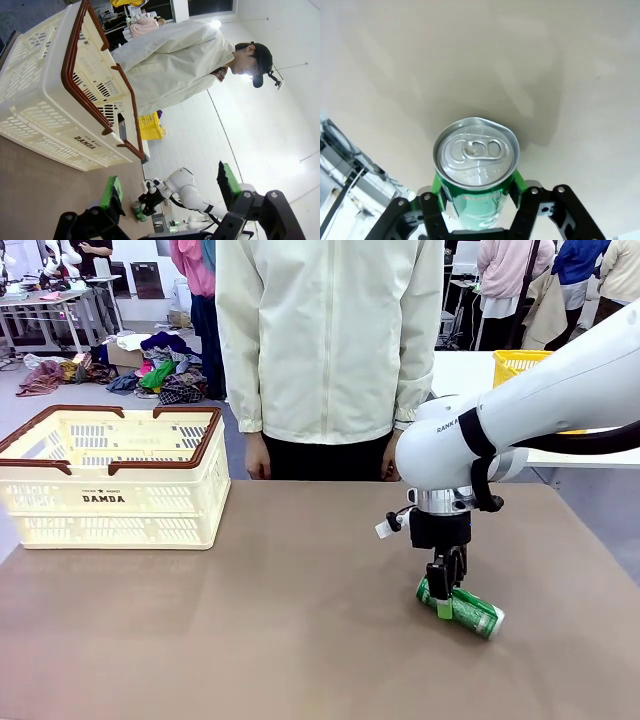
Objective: Place the drinks into the Shopping basket.
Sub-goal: Pick up one drink and place it into the Shopping basket.
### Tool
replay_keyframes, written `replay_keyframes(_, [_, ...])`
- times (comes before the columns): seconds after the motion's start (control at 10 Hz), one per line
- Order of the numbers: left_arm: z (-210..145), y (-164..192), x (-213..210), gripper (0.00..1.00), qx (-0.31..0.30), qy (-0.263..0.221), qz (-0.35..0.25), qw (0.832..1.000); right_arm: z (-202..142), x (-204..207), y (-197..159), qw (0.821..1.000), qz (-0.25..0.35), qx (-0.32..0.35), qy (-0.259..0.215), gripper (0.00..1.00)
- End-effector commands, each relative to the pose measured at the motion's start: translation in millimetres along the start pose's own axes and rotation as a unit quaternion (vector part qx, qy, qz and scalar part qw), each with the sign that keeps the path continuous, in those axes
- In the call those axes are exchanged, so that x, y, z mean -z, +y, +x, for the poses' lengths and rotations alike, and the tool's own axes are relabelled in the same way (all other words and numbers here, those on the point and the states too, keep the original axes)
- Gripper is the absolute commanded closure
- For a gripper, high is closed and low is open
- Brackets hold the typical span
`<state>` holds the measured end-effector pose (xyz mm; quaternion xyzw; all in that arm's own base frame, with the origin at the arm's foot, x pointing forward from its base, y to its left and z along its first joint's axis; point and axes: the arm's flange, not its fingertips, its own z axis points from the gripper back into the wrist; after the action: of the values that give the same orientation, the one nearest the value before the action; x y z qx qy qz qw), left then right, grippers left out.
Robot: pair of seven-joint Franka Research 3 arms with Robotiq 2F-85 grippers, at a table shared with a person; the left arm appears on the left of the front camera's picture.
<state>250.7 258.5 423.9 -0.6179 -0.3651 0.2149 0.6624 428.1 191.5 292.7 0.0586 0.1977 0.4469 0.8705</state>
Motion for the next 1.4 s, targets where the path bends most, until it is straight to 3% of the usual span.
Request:
replay_keyframes(0.0, [-0.9,-2.4,-2.7,0.00,-0.004,0.006,-0.001,1.000,-26.6,-34.2,10.4,0.997,-0.020,-0.011,-0.076,1.00])
replay_keyframes(0.1, [-0.9,-2.4,-2.7,0.00,-0.004,0.006,-0.001,1.000,-34.1,-59.2,19.9,0.995,-0.021,-0.009,-0.096,1.00])
replay_keyframes(0.3, [-0.9,-2.4,-2.7,0.00,-0.004,0.006,-0.001,1.000,-20.8,-107.1,45.4,0.983,-0.004,0.084,-0.162,1.00])
replay_keyframes(0.4, [-0.9,-2.4,-2.7,0.00,-0.004,0.006,-0.001,1.000,-3.0,-126.5,57.0,0.972,-0.007,0.119,-0.200,1.00])
replay_keyframes(0.6, [-0.9,-2.4,-2.7,0.00,-0.004,0.006,-0.001,1.000,49.0,-148.6,87.2,0.966,0.079,0.099,-0.225,1.00])
replay_keyframes(0.8, [-0.9,-2.4,-2.7,0.00,-0.004,0.006,-0.001,1.000,131.7,-145.9,114.1,0.943,0.164,0.196,-0.212,1.00])
replay_keyframes(0.9, [-0.9,-2.4,-2.7,0.00,-0.004,0.006,-0.001,1.000,171.4,-135.0,128.2,0.933,0.151,0.257,-0.201,1.00])
replay_keyframes(1.0, [-0.9,-2.4,-2.7,0.00,-0.004,0.006,-0.001,1.000,202.4,-119.0,148.7,0.933,0.143,0.276,-0.180,1.00])
replay_keyframes(1.2, [-0.9,-2.4,-2.7,0.00,-0.004,0.006,-0.001,1.000,224.1,-91.7,168.8,0.925,0.088,0.298,-0.219,1.00])
replay_keyframes(1.3, [-0.9,-2.4,-2.7,0.00,-0.004,0.006,-0.001,1.000,213.1,-92.4,166.7,0.936,0.104,0.262,-0.212,1.00])
